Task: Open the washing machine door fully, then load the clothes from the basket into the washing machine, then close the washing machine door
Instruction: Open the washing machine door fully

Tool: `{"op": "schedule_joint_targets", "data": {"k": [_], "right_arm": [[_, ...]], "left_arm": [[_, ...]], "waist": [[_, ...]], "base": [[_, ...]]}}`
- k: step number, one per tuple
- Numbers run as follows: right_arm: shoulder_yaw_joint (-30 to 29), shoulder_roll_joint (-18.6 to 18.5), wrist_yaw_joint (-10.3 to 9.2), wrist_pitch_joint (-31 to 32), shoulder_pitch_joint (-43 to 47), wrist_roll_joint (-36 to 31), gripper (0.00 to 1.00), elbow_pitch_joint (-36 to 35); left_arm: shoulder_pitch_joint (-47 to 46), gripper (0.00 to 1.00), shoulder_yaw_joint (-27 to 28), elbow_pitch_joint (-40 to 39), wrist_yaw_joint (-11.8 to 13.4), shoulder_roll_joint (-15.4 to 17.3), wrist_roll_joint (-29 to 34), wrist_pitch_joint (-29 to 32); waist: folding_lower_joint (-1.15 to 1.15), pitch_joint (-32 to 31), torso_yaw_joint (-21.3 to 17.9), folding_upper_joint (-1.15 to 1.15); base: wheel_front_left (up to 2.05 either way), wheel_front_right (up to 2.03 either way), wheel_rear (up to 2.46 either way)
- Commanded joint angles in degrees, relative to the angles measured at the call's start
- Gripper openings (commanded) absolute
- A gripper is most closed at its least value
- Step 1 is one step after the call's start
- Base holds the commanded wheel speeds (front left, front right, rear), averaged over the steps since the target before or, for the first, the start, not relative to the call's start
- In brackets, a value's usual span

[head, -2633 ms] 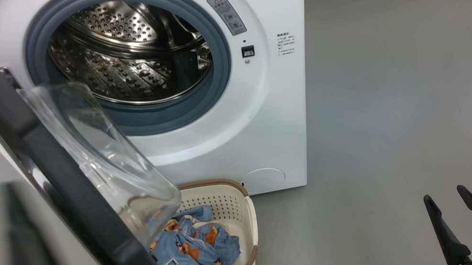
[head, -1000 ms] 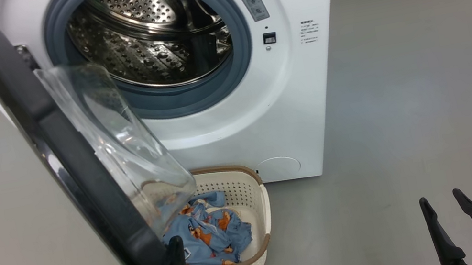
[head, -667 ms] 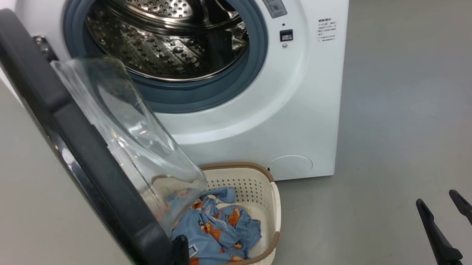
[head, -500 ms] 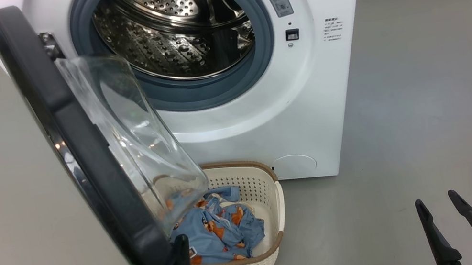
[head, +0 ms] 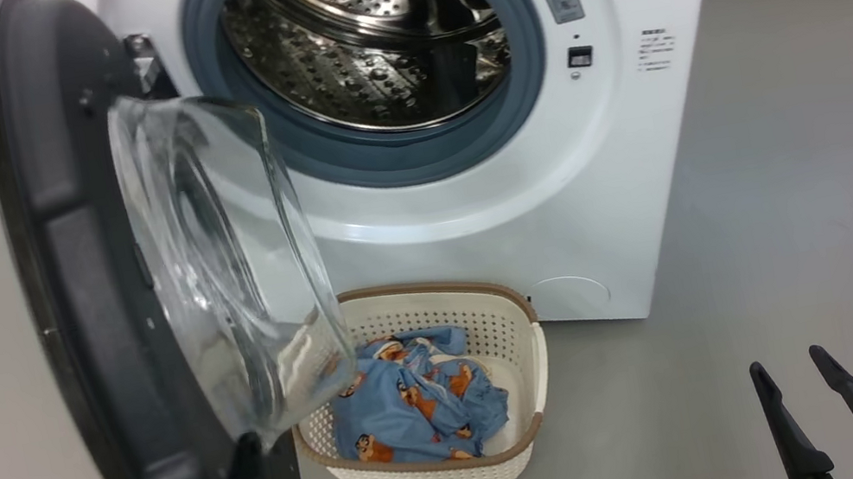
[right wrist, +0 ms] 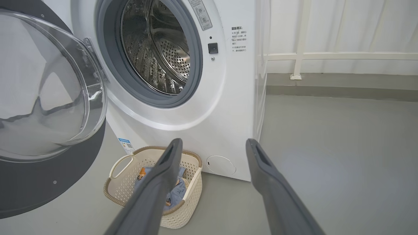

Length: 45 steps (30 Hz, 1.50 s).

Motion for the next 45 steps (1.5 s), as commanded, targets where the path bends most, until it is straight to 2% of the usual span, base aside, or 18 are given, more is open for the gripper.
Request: {"op": "schedule_joint_targets", "data": {"k": [1, 6, 10, 17, 27, 37, 45], "right_arm": [[1.65, -0.49, 0.10, -0.69, -0.04, 0.10, 1.00, -1.07], [2.15, -0.43, 0.10, -0.69, 0.01, 0.11, 1.00, -0.98], [2.73, -0.69, 0.10, -0.69, -0.08, 0.20, 1.00, -0.74], [3.70, -1.04, 0.10, -0.69, -0.28, 0.24, 1.00, -0.63], [4.19, -1.59, 0.10, -0.69, 0.22, 0.36, 1.00, -0.39], [4.62, -1.57, 0.10, -0.69, -0.02, 0.28, 1.00, 0.06], [5.03, -1.37, 0.10, -0.69, -0.18, 0.35, 1.00, 0.43]], "left_arm": [[-1.87, 0.00, 3.80, -1.40, 1.32, 1.42, -0.56, -0.74], [-1.03, 0.00, 7.30, -1.63, 2.86, 2.19, -1.57, -1.77], [-1.86, 0.00, 10.15, 0.27, 2.93, 3.02, -2.96, -3.13], [-6.29, 0.00, 15.58, 8.53, 0.93, 5.40, -5.79, -6.12], [-12.03, 0.00, 23.04, 20.90, -0.57, 8.94, -6.96, -7.70], [-17.93, 0.00, 29.60, 30.59, -2.77, 12.39, -3.71, -7.83], [-21.00, 0.00, 32.89, 35.76, -4.95, 13.23, 0.24, -7.83]], "waist": [[0.00, -0.02, 1.20, 0.00], [0.00, -0.09, 2.65, 0.00], [0.00, -0.05, 3.25, 0.00], [0.00, 0.09, 2.93, 0.00], [0.00, 0.05, 1.12, 0.00], [0.00, 0.05, 0.00, 0.00], [0.00, -0.03, -0.38, 0.00]], "base": [[0.00, 0.00, 0.00], [0.00, 0.00, 0.00], [0.00, 0.00, 0.00], [0.00, 0.00, 0.00], [0.00, 0.00, 0.00], [0.00, 0.00, 0.00], [0.00, 0.00, 0.00]]}}
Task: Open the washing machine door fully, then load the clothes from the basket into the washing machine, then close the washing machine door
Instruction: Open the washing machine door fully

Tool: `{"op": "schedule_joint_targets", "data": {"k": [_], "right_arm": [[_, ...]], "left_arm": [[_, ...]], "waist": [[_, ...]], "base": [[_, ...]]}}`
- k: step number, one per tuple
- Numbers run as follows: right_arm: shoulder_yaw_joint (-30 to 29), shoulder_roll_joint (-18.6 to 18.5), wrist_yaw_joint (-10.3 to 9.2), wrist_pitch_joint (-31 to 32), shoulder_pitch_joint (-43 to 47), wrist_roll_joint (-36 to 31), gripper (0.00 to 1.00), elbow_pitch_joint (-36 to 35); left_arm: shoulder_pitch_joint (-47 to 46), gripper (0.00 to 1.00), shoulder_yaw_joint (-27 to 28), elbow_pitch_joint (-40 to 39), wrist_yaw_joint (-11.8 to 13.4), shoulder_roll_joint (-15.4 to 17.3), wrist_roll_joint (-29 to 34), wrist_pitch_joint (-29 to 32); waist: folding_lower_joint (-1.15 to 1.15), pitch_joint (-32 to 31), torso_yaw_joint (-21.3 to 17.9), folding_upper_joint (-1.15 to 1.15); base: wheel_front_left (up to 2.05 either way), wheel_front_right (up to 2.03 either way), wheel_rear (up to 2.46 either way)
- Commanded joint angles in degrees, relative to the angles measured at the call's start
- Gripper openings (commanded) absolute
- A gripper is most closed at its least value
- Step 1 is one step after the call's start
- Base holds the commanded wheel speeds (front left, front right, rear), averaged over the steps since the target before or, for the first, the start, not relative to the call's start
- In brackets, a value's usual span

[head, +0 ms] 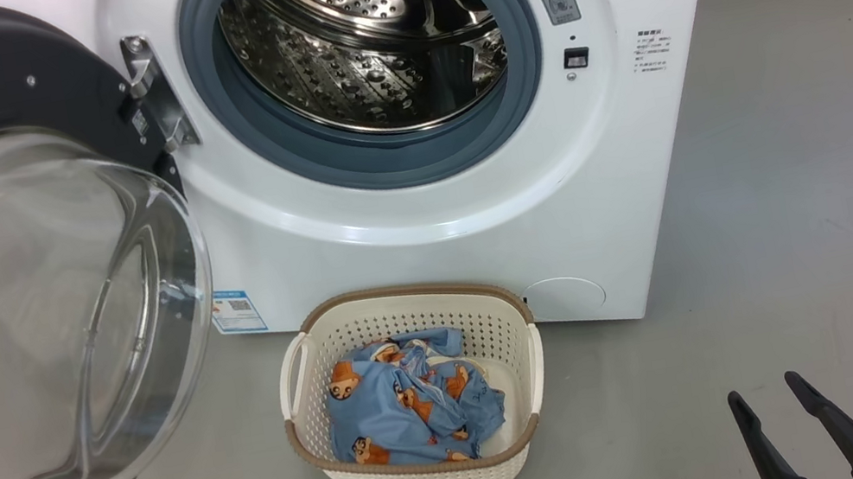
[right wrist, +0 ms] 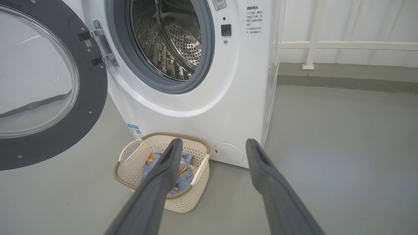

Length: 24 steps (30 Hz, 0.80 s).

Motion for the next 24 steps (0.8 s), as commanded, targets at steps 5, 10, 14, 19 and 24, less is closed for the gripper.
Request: {"op": "schedule_joint_targets", "data": {"k": [5, 10, 14, 19, 24], "right_arm": [[1.28, -0.56, 0.10, -0.69, -1.26, 0.33, 1.00, -1.00], [1.10, -0.41, 0.10, -0.69, -1.15, 0.42, 1.00, -0.97], [1.19, -0.23, 0.10, -0.69, -1.11, 0.48, 1.00, -0.87], [1.33, -0.09, 0.10, -0.69, -1.32, 0.54, 1.00, -0.83], [1.65, 0.00, 0.10, -0.69, -1.55, 0.57, 1.00, -0.76]], "left_arm": [[-3.26, 0.00, 4.79, -1.22, -0.86, 2.07, 1.48, -0.37], [-2.22, 0.00, 6.95, -3.59, -1.89, -0.42, 2.27, -0.38], [-0.81, 0.00, 8.17, -7.35, -2.43, -2.74, 3.32, -0.38], [1.30, 0.00, 8.84, -12.85, -3.37, -5.79, 4.00, -0.38], [3.80, 0.69, 8.43, -19.22, -4.79, -8.31, 4.58, -0.38]], "waist": [[0.00, -0.16, -0.07, 0.00], [0.00, -0.51, 0.00, 0.00], [0.00, -0.88, -0.05, 0.00], [0.00, -1.03, -0.34, 0.00], [0.00, -1.21, -1.05, 0.00]], "base": [[0.00, 0.00, 0.00], [0.00, 0.00, 0.00], [0.00, 0.00, 0.00], [0.00, 0.00, 0.00], [0.00, 0.00, 0.00]]}}
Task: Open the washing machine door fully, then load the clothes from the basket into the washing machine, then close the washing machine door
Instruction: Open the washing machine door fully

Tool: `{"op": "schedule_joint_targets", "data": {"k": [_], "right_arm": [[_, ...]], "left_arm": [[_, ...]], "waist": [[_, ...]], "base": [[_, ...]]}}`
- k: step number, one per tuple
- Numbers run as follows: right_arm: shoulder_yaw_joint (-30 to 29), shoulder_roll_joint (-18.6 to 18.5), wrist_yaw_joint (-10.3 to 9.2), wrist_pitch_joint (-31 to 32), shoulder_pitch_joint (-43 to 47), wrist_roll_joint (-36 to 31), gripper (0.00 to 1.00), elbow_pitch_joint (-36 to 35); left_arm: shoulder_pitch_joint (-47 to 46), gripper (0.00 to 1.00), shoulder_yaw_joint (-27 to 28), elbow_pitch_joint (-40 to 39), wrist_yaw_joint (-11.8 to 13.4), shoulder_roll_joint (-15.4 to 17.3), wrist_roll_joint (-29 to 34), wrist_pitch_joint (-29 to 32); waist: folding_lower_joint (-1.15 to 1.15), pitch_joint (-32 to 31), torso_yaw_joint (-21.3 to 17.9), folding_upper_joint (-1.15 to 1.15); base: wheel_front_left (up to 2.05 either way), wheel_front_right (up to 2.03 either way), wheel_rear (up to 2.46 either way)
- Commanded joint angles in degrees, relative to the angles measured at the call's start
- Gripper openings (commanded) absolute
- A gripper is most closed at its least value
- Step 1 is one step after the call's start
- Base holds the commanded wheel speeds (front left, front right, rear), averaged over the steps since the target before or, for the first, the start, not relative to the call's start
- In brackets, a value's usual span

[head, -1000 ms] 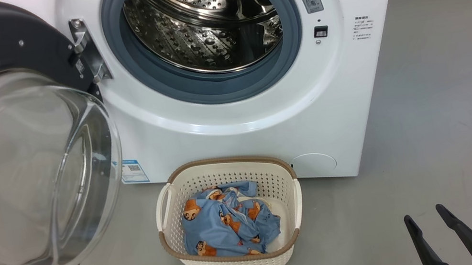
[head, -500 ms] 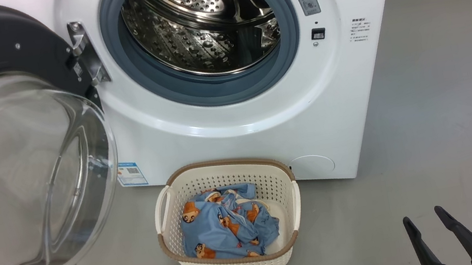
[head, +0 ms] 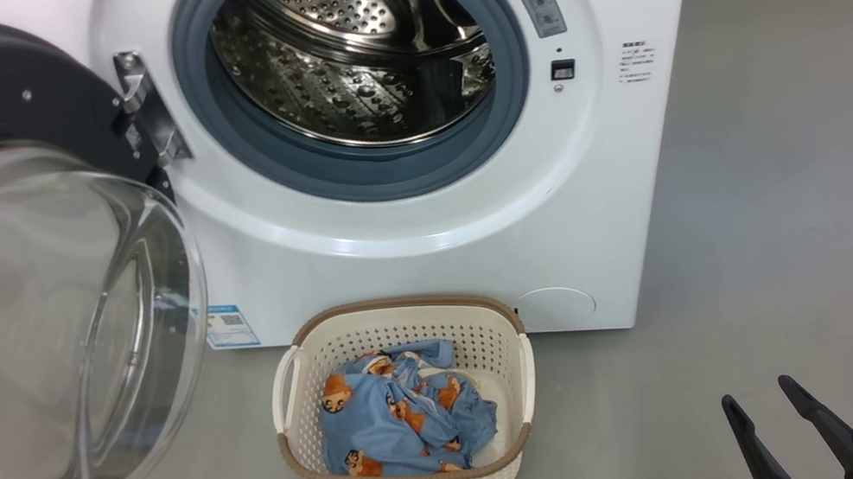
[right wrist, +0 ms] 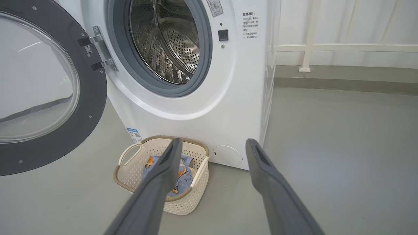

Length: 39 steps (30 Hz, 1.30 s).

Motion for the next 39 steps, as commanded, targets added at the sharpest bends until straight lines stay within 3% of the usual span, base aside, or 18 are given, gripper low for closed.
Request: {"op": "schedule_joint_targets", "data": {"k": [1, 2, 3, 12, 19, 25, 34, 39], "right_arm": [[1.64, -0.52, 0.10, -0.69, -1.62, 0.46, 1.00, -1.09], [1.71, -0.53, 0.10, -0.69, -1.68, 0.49, 1.00, -1.08], [1.83, -0.56, 0.10, -0.69, -1.75, 0.51, 1.00, -1.07], [2.69, -1.05, 0.10, -0.69, -1.75, 0.69, 1.00, -1.04], [2.88, -1.16, 0.10, -0.69, -2.43, 0.56, 1.00, -1.65], [2.76, -0.77, 0.10, -0.69, -2.66, 0.64, 1.00, -2.34], [3.01, -0.60, 0.10, -0.69, -3.36, 0.68, 1.00, -2.85], [2.94, -0.82, 0.10, -0.69, -3.43, 0.54, 1.00, -2.96]], "left_arm": [[-0.42, 0.82, 1.18, -2.99, -0.60, 1.12, 0.33, -0.36], [0.09, 0.98, 0.88, -4.07, -0.91, 0.80, 0.23, -0.36], [0.69, 1.00, 0.45, -5.19, -1.21, 0.52, 0.21, -0.36], [5.25, 1.00, -7.45, -13.69, -3.02, -0.46, 0.20, -0.36], [8.67, 1.00, -14.47, -18.59, -2.18, -0.52, -0.15, -0.36], [12.65, 1.00, -17.04, -16.99, -2.49, -0.52, -0.86, -0.36], [16.48, 1.00, -18.68, -14.10, -6.06, -0.53, -2.17, -0.36], [17.85, 1.00, -18.39, -12.95, -6.77, -0.53, -2.48, -0.36]], "waist": [[0.00, -0.11, -0.55, 0.00], [0.00, -0.14, -0.81, 0.00], [0.00, -0.17, -1.17, 0.00], [0.00, -0.46, -4.23, 0.00], [0.00, -0.31, -7.30, 0.00], [0.00, 0.09, -10.65, 0.00], [0.00, 0.53, -13.60, 0.00], [0.00, 0.45, -14.22, 0.00]], "base": [[0.00, 0.00, 0.00], [0.00, 0.00, 0.00], [0.00, 0.00, 0.00], [0.00, 0.00, 0.00], [0.00, 0.00, 0.00], [0.00, 0.00, 0.00], [0.00, 0.00, 0.00], [0.00, 0.00, 0.00]]}}
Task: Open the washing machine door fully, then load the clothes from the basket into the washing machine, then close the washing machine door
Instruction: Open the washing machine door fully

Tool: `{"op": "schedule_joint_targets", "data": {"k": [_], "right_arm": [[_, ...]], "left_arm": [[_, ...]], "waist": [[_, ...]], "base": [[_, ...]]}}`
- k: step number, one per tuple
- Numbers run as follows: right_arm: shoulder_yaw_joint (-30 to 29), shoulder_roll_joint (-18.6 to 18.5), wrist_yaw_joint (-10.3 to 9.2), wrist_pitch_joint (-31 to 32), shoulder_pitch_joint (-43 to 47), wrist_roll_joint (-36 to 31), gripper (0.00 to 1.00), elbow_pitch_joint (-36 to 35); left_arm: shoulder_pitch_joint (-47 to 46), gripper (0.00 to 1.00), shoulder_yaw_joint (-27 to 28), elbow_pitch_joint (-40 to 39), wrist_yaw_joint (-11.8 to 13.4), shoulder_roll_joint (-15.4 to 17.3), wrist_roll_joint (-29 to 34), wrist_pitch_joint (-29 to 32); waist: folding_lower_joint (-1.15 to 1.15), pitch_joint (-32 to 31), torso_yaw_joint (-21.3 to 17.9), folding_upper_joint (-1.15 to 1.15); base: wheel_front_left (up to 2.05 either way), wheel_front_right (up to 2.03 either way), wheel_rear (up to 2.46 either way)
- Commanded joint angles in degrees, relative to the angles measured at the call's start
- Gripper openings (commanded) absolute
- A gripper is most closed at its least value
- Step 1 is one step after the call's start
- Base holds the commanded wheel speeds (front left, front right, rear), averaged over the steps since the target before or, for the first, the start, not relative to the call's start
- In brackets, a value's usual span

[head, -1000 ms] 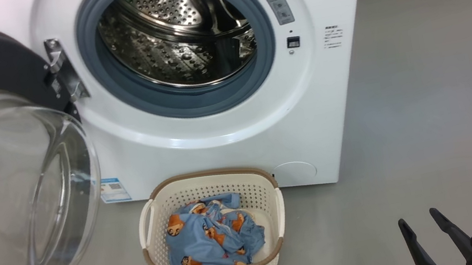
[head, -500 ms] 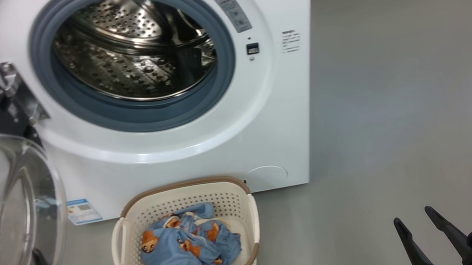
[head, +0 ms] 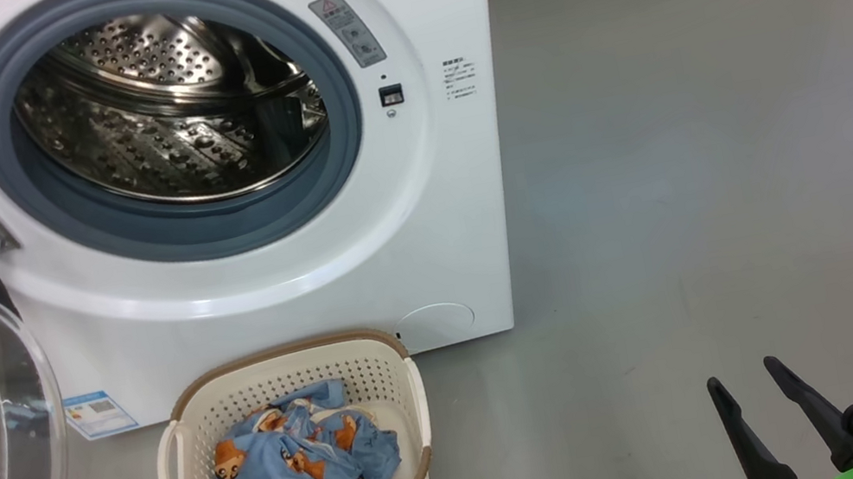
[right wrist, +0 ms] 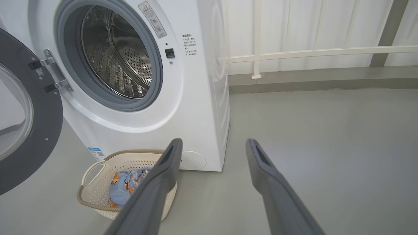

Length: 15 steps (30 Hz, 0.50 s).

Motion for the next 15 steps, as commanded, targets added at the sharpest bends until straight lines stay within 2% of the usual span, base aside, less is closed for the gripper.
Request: {"op": "schedule_joint_targets", "data": {"k": [1, 15], "right_arm": [[1.22, -0.71, 0.10, -0.69, -2.05, 0.17, 1.00, -1.56], [1.17, -0.60, 0.10, -0.69, -1.94, 0.21, 1.00, -1.69]], "left_arm": [[-0.73, 1.00, 1.88, -0.88, -0.40, 0.69, -0.23, -0.33], [2.03, 1.00, 2.44, 2.10, -1.77, 0.69, 0.95, -0.33]], "waist": [[0.00, -0.08, -0.18, 0.00], [0.00, -0.21, -1.03, 0.00]], "base": [[0.00, 0.00, 0.00], [0.00, 0.00, 0.00]]}}
